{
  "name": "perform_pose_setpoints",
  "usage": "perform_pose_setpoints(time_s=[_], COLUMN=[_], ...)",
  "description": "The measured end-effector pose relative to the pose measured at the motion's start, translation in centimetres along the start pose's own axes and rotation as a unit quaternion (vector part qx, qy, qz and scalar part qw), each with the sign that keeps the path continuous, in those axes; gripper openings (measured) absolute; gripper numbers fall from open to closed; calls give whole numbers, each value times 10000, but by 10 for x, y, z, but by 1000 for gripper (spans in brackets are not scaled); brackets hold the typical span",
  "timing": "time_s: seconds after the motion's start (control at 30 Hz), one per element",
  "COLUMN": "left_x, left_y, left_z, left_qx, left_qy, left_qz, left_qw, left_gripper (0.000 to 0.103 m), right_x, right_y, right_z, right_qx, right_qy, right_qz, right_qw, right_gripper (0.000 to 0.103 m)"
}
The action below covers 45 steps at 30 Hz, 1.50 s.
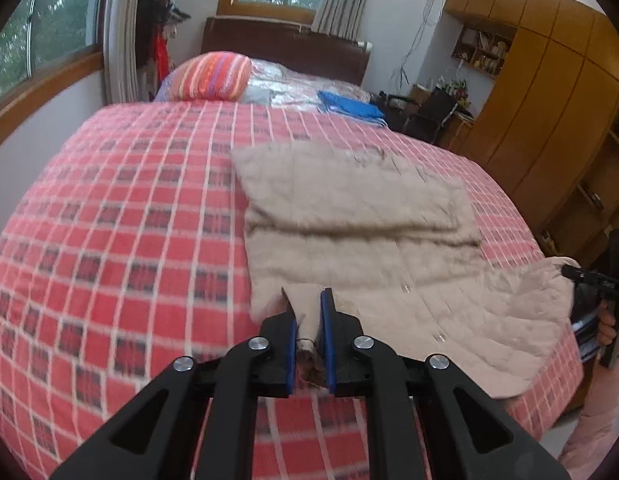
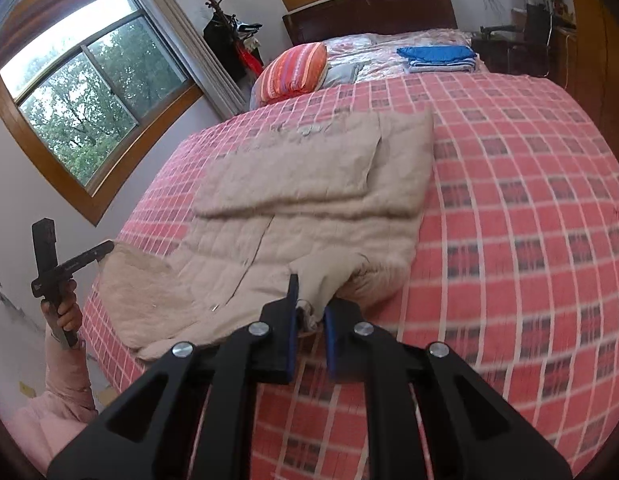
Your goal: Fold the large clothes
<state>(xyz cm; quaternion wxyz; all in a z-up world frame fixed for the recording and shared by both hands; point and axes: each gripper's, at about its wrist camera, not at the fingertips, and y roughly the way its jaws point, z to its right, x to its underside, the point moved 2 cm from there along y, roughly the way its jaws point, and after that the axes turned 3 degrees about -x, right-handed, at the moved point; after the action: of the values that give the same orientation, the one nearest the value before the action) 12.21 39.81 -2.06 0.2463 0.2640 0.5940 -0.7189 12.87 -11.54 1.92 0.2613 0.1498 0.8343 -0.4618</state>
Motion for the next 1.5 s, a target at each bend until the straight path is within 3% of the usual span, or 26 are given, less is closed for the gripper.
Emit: perform_pose_setpoints(time_s=[0.27,0.5,0.9,1.3,1.4,1.5], left_x=[-61,-88,-119,-123,-123,-122], left_y=[50,95,193,254,252,239], left_z=[-16,-32,-60,-71,-72,-77], left_qx=[-70,-201,-568,-630,-531,-199], left_qy=[-416,-771,-1188,-1368,-1410,-1546], left_qz=[75,19,-587,-1028,-1053,-1002], left_qw=[9991,9968,9895,9832,9830,9827], left_gripper=[11,11,11,11,14,28], right_x=[-62,-97,-146,-150,-147,-143], right_y=[27,55,128,191,193,180], right_z=[24,55,106,148,153,151], right_qx=[12,11,83,126,58,-81], right_qy=[294,675,1305,1796,1868,1841], right_qz=[24,-25,-406,-794,-794,-720], right_qw=[9996,9977,9906,9804,9792,9802], right_gripper=[9,10,10,11,19,31])
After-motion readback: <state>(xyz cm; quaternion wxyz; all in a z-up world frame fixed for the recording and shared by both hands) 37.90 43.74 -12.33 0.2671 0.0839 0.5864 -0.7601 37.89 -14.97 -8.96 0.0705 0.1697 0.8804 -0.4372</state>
